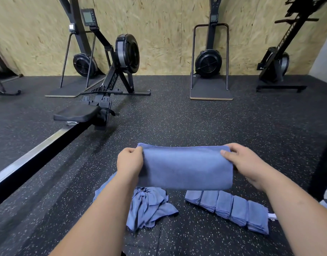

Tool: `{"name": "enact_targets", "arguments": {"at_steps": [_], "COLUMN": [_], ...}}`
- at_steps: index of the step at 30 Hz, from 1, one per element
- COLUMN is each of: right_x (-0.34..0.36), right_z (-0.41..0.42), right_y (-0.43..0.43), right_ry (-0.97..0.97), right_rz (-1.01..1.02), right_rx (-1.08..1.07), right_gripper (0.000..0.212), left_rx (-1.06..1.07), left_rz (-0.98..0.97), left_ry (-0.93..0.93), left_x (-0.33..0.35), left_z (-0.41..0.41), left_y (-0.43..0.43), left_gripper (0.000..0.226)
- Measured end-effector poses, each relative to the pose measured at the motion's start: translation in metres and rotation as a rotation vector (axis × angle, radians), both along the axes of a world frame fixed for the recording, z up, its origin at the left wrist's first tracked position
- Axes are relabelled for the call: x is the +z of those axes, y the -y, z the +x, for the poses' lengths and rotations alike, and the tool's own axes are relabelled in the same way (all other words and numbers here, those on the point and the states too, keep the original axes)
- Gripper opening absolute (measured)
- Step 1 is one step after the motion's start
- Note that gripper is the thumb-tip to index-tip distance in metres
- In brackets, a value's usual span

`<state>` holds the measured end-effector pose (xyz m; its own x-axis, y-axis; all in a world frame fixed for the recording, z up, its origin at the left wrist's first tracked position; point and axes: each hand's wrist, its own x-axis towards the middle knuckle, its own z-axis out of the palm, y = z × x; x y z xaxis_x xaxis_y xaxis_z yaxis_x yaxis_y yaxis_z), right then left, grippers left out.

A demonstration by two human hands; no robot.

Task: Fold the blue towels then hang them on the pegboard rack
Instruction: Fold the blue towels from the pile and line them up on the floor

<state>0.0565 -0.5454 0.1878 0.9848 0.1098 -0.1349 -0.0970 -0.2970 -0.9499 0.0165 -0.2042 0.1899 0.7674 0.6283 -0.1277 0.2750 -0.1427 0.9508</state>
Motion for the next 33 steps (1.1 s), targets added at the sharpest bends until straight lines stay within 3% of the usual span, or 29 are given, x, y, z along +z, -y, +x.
{"name": "enact_targets", "arguments": {"at_steps": [4,8,13,18,24,29,33], "right_x": [-0.01,-0.01,0.0,0.005,0.001,0.003,-0.002], "right_z": [0.011,0.012,0.007,0.005,0.007,0.003,0.003], "right_y": [0.002,0.001,0.002,-0.002,-0.002,0.01,0.016], "right_ry": [0.049,-0.002,-0.019,0.151,0.176,0.181,0.2], "right_rz": [0.039,0.116,0.292,0.255,0.196,0.141,-0.054], "right_rx": [-0.243,-0.32,-0.201,-0.174,-0.182,-0.067,-0.006], "right_gripper": [0.016,0.033,0.052,0.033,0.019,0.044,0.059], "left_rx": [-0.067,-0.091,-0.027,0.023,-0.172,-0.432,-0.547], "left_rz": [0.02,0.059,-0.018,0.016,-0.151,-0.183,-0.016], "left_ry": [0.007,0.006,0.085,0.209,0.202,0.126,0.116], "left_x": [-0.008,-0.012,-0.016,-0.011,-0.012,-0.011,-0.015], "left_z": [0.003,0.006,0.008,0.007,0.007,0.003,0.002], "left_y": [0.002,0.004,-0.002,-0.004,-0.004,-0.01,-0.013], "left_gripper": [0.012,0.032,0.05,0.038,0.029,0.046,0.056]}}
